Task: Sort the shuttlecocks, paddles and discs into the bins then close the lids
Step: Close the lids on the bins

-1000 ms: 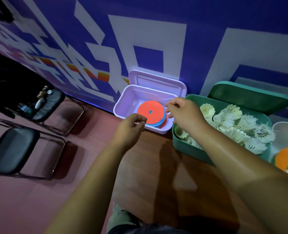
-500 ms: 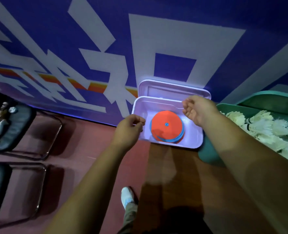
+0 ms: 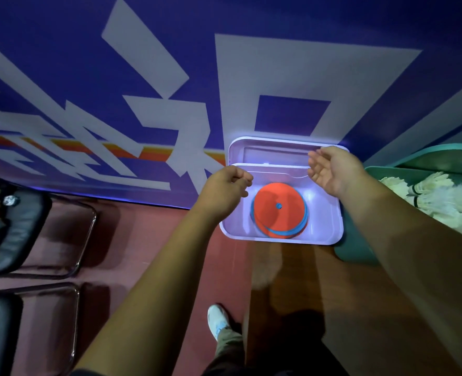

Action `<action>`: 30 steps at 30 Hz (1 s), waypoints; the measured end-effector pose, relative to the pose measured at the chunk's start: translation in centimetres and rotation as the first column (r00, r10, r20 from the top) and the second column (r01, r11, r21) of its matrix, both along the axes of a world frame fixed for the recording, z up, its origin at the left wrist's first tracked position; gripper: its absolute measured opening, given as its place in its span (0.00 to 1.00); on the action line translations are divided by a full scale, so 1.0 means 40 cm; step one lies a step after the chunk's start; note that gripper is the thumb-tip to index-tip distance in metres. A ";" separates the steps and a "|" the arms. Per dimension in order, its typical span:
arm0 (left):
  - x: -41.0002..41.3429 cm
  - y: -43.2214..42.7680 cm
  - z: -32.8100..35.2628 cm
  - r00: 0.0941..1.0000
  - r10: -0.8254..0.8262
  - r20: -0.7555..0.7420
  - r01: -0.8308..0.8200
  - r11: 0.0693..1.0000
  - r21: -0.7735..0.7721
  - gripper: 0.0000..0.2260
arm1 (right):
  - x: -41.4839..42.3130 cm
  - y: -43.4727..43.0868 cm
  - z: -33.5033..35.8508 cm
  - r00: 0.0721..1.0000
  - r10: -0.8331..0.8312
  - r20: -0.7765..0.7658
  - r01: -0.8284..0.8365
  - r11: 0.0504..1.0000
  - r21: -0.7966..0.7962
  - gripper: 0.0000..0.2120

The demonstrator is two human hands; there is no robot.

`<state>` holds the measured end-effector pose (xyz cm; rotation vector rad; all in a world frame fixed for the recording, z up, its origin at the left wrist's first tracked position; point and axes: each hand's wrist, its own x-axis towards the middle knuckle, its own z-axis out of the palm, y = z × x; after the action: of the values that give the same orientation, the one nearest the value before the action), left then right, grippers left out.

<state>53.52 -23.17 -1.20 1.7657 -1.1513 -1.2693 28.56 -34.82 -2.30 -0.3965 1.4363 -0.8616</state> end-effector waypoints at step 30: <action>-0.014 0.100 -0.094 0.849 0.512 -0.131 -0.498 0.858 0.128 0.20 | -0.013 0.359 -0.003 0.995 -0.063 0.078 0.057 0.996 0.073 0.04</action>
<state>52.97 -19.17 -4.95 1.8302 -0.4868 -1.1192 28.04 -20.45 -2.41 -0.2640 1.4061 -0.8631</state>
